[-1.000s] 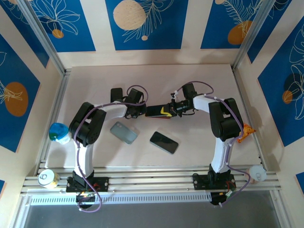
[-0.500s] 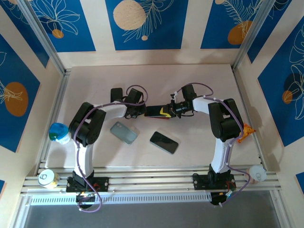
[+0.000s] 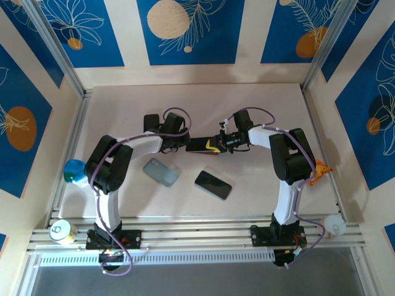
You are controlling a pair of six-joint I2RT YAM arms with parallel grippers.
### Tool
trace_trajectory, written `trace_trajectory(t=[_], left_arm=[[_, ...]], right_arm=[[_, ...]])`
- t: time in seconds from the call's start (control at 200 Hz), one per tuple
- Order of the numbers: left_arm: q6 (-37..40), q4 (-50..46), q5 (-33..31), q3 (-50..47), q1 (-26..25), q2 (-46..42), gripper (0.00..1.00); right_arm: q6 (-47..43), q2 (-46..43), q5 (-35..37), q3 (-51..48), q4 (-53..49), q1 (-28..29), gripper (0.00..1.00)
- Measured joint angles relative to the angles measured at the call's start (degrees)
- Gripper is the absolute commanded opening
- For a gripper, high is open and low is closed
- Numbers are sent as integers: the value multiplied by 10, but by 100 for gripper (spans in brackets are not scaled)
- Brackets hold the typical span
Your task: Put the phone into the phone case
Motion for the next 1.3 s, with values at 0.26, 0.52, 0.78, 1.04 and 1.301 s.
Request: trace_trajectory(t=[0.26,0.52,0.78,1.04,1.301], left_arm=[[-6,14,17,3,-15,14,0],[-9,19,22,3,-16,19,0],[-16,20,22,3,-18,21,0],[-17,27,24,3,-20,27,0],[-17,35,27,3,-21,30,0]], right_arm=[[0,0,2,0,0,0,4],[0,0,8,1,-7,0,15],[-1,0,35,9,-41,4,22],[-7,3,87,26,-101,13,34],[-16,4,127,57,-173,17,44]])
